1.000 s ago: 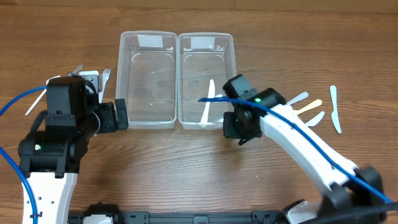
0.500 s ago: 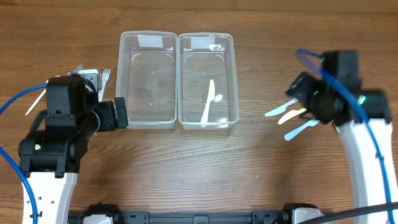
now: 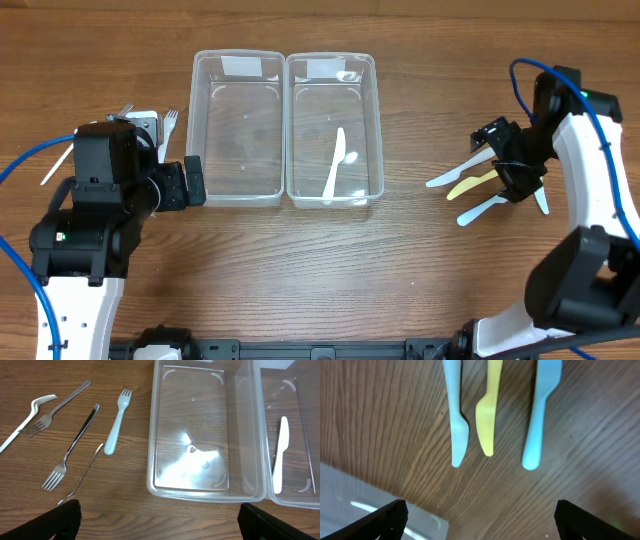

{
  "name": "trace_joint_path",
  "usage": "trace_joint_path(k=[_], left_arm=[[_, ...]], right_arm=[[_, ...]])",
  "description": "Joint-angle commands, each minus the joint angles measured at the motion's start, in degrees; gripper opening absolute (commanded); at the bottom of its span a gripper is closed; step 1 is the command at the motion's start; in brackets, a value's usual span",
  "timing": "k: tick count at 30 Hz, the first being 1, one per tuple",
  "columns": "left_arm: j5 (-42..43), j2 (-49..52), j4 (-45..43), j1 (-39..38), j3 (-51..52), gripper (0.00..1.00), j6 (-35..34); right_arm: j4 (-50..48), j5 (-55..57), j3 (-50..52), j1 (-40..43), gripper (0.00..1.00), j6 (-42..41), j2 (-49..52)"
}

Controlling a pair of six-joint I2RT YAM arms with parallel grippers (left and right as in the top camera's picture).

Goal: Pack container
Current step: 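Move the right gripper over the light-blue knives on the right, then lower the right gripper and grasp a light-blue knife handle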

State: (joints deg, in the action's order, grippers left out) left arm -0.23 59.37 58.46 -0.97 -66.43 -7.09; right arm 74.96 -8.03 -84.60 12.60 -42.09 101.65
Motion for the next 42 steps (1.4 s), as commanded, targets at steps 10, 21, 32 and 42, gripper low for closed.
trace_joint_path(k=[10,21,32,42], left_arm=[[-1.51,0.20,-0.42,0.59,-1.40,1.00,1.33],[-1.66,0.20,-0.07,0.59,-1.40,1.00,1.33],[-1.66,0.20,0.02,0.59,-1.40,1.00,1.31],[-1.66,0.20,0.04,0.59,-1.38,1.00,1.31]], right_arm=[[-6.84,5.18,11.69,-0.02,0.96,-4.42,1.03],[-16.26,5.03,20.59,0.02,0.96,-4.24,1.03],[-20.98,8.09,24.70,0.02,0.95,-4.44,1.03],[-21.55,14.01,24.76,0.02,0.92,-3.02,1.03]])
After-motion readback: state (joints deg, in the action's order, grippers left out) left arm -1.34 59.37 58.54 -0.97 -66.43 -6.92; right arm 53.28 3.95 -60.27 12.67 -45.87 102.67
